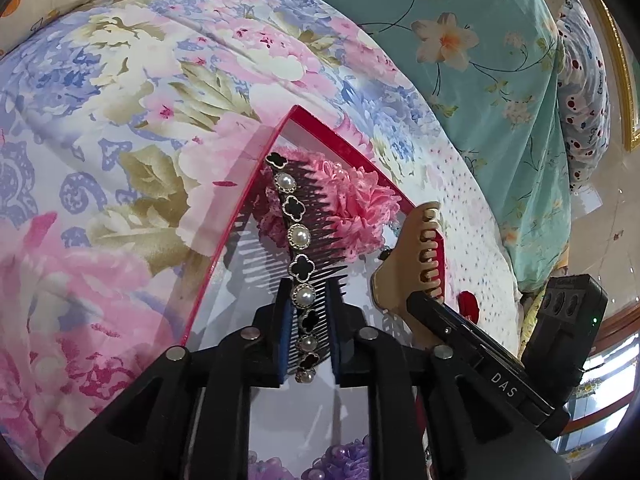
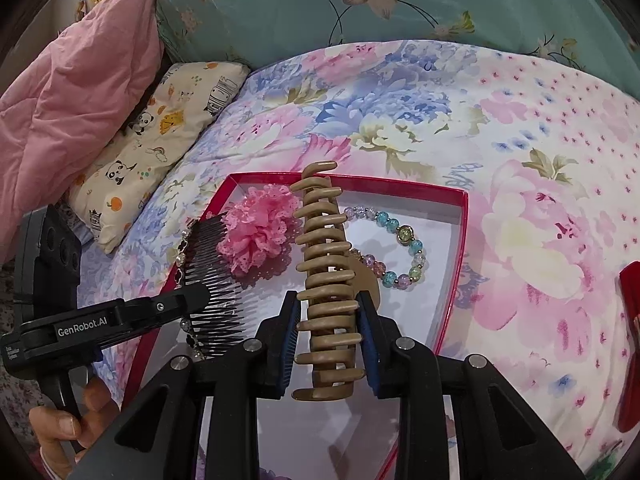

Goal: Organize jewelry
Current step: 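Lower comb and claw clip into the tray and open both tools, then move left tool to green braided hair tie while right tool reaches pearl bracelet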

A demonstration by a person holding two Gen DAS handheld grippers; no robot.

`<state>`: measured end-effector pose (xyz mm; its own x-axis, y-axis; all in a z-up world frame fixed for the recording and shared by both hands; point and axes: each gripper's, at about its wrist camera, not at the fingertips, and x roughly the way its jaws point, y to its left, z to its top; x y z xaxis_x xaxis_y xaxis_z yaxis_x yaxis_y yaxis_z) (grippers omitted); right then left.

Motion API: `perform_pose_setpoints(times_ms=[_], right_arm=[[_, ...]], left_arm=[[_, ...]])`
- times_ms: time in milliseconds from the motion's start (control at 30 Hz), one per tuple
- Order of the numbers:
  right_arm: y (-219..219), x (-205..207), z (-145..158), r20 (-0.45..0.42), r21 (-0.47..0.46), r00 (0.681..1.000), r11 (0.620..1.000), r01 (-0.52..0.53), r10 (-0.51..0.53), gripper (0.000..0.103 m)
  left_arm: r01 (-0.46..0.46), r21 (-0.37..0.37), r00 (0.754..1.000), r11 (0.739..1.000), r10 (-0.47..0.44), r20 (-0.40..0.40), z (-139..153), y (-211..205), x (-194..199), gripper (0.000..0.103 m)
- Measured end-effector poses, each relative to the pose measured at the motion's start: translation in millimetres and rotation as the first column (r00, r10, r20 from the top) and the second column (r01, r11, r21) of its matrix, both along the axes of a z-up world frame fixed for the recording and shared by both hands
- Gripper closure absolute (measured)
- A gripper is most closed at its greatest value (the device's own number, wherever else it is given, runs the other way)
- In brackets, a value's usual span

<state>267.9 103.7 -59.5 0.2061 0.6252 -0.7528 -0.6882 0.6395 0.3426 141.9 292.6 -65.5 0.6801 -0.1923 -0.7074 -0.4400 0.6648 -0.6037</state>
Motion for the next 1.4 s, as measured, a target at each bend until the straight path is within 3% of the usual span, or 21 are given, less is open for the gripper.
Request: perform_pose_setpoints(times_ms=[333, 467, 633, 733, 967, 1167, 1400], right_arm=[[0.2, 0.3, -1.9, -0.010, 0.003, 1.000, 1.000, 0.000, 0.000, 0.071], [-1.6, 1.5, 0.0, -0.012, 0.010, 1.000, 1.000, 0.004, -0.004, 0.061], [-3.4, 0.1, 5.8, -0.015, 0.018, 1.000, 1.000, 0.001, -0.001, 0.060], [-7.8, -1.5, 11.6, -0.019, 0.038, 1.000, 0.999, 0.006, -0.005, 0.053], [-19.2, -6.8, 25.7, -0.016, 0.073, 1.000, 0.997, 0.015, -0.014, 0.052], [-41.8, -11.8, 40.1, -0.021, 0.119, 0.999, 0.992, 0.042, -0.039, 0.050], [-82.8, -18.6, 51.8, -0.029, 0.156, 0.996, 0.984, 0.087, -0.084, 0.047]], left_arm=[[0.026, 0.027, 0.999, 0.999, -0.025, -0.026, 1.2, -6.5, 4.6, 0.078], [0.033, 0.044, 0.999, 0.998, -0.031, -0.036, 2.4, -9.2, 7.3, 0.075], [0.035, 0.047, 0.998, 0.998, -0.033, -0.049, 2.3, -10.3, 6.8, 0.074], [0.037, 0.052, 0.998, 0.998, -0.035, -0.049, 4.6, -12.2, 5.1, 0.068], [0.038, 0.068, 0.998, 0.997, -0.034, -0.059, 7.7, -17.3, 2.2, 0.059], [0.021, 0.071, 0.998, 0.997, -0.016, -0.060, 8.5, -18.0, -8.4, 0.050], [0.011, 0.070, 0.998, 0.997, -0.006, -0.062, 10.7, -18.9, -19.7, 0.050]])
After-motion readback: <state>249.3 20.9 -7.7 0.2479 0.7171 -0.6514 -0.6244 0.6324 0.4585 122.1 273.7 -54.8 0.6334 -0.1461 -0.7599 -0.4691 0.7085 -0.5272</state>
